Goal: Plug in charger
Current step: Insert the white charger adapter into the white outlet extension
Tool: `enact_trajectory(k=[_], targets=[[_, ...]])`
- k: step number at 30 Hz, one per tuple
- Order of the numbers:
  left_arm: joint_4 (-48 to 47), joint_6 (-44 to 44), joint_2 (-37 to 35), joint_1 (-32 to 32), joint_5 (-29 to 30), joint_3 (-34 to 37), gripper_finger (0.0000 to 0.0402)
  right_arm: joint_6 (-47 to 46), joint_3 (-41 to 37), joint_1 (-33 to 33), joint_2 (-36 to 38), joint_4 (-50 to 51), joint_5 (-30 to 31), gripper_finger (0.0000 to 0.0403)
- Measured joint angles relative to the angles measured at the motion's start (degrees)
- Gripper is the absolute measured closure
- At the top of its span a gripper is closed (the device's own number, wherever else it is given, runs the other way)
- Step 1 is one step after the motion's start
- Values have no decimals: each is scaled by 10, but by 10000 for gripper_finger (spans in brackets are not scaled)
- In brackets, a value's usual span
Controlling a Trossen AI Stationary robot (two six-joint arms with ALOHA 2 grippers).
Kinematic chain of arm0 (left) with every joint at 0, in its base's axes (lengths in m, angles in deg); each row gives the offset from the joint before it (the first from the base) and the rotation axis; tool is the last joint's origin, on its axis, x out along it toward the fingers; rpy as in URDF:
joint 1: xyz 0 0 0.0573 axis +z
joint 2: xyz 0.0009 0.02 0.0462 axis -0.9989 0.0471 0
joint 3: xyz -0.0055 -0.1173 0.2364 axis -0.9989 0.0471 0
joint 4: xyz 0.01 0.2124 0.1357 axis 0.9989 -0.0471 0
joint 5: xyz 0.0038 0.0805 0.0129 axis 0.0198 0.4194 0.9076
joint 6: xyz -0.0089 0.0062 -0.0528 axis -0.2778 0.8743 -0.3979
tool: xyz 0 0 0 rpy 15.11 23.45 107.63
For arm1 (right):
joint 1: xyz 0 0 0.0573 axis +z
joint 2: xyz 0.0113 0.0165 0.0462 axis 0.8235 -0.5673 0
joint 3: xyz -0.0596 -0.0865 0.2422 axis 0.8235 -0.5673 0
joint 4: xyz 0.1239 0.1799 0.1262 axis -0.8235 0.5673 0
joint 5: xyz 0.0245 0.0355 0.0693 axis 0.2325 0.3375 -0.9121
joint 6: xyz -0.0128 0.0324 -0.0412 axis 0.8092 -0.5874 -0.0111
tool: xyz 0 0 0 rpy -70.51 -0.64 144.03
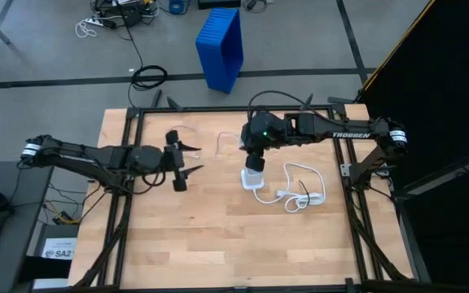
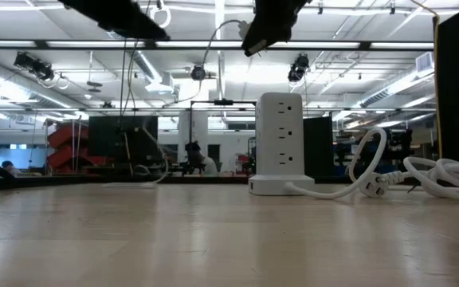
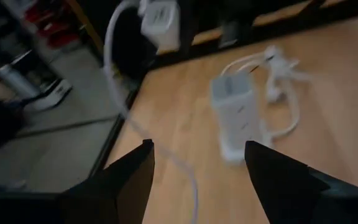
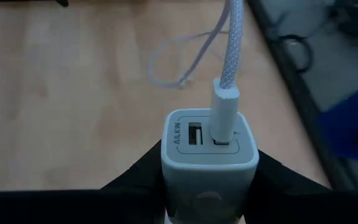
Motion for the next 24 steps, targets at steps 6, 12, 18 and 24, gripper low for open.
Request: enact_trajectory(k=[6,12,18,24], targets=[[46,14,74,0,-40,0,167,-3,0,1,0,-6,16,289],[67,15,145,11,-41,0,168,37,0,8,0,-46,16,289],[146,31,167,33,-59,0,168,50,0,14,0,-61,-60,289],[215,78,162,63,-116,0,168,35,-22,14,0,-65,-128,289]])
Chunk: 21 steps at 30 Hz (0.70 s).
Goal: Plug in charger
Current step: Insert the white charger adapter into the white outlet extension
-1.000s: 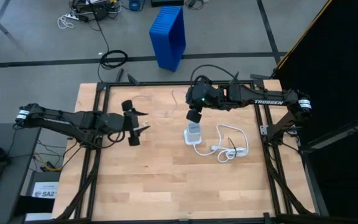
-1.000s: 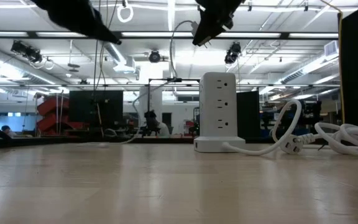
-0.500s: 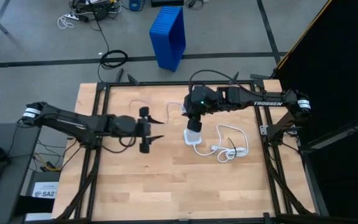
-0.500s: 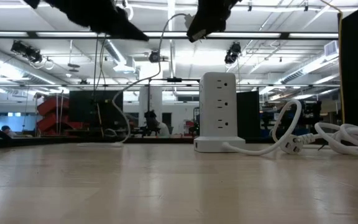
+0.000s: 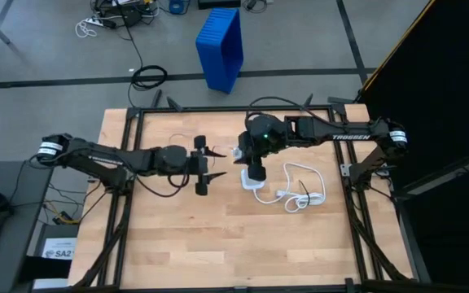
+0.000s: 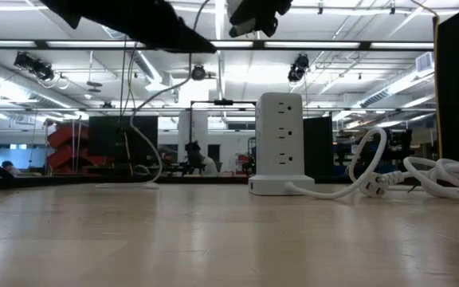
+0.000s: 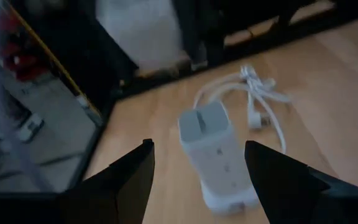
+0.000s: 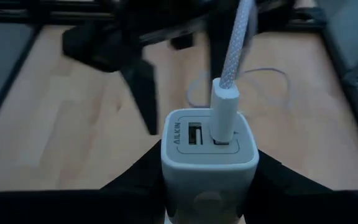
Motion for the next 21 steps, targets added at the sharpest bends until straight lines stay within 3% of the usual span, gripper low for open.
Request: enact_trajectory(k=[7,14,21], targets=[[41,52,20,14,-11,0,168,-9,-57,-13,-1,-51,-85,289],[64,57,20,19,-30,0,168,-7,-82,-15,-1,-66,-69,289],[89,104,19,19,-31,0,168,-7,-100,-15,-1,-92,-122,289]])
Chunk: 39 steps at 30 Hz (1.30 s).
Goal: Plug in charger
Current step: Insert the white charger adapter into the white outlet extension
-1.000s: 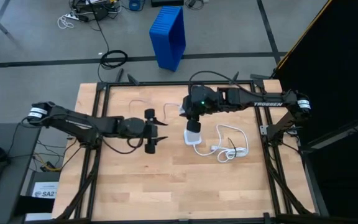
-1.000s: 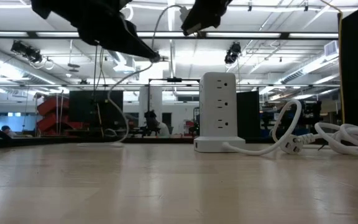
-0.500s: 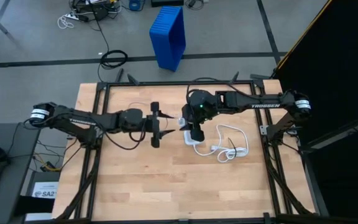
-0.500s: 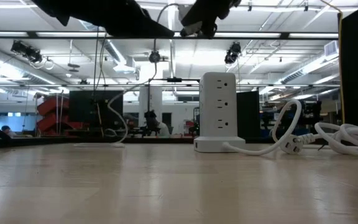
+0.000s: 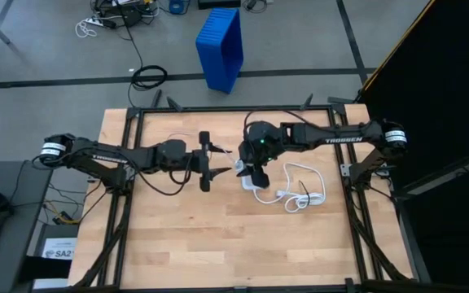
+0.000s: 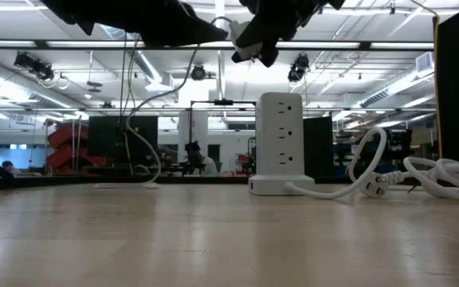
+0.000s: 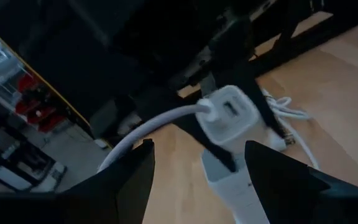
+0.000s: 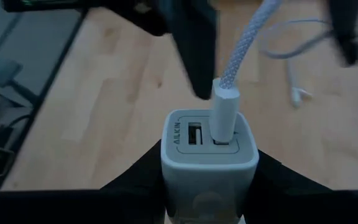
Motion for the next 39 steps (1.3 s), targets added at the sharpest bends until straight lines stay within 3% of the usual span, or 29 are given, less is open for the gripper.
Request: enact_trajectory(k=[8,13,24,33,39], targets=[[22,-3,0,0,-2,0,192,-4,0,0,0,1,52,289],[26,-35,0,0,-21,0,250,-2,0,0,0,1,91,289],[21,-68,0,4,-34,0,373,22,0,21,-29,-57,115,289],[-24,-85,0,4,-26,0,390,35,-1,38,-56,-87,167,289],[-39,-92,-3,4,-17,-1,400,32,-3,38,-57,-122,171,289]])
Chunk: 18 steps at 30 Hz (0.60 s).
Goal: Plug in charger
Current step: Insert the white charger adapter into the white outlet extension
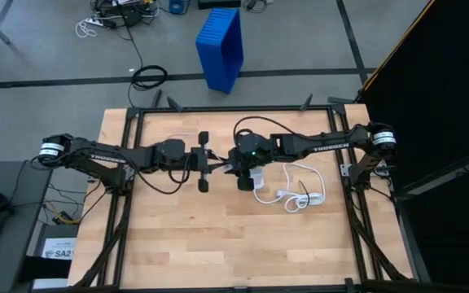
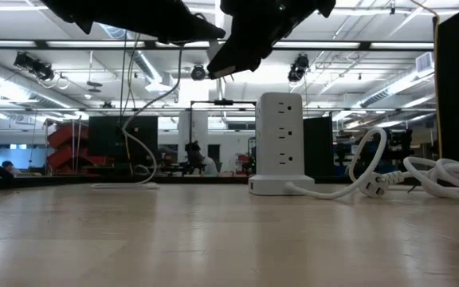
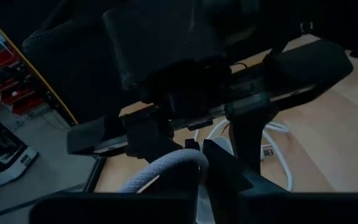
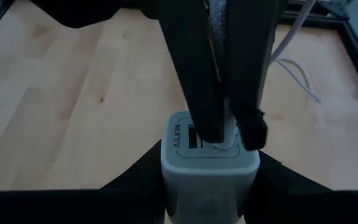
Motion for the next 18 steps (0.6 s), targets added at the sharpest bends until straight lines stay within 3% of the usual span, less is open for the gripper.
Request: enact_trajectory(k=[5,18], targets=[[-4,-2,-1,0,1,-2,401,3,0,0,0,-37,-5,289],[-16,0,2,0,4,0,401,9,0,-7,0,-8,-13,289]])
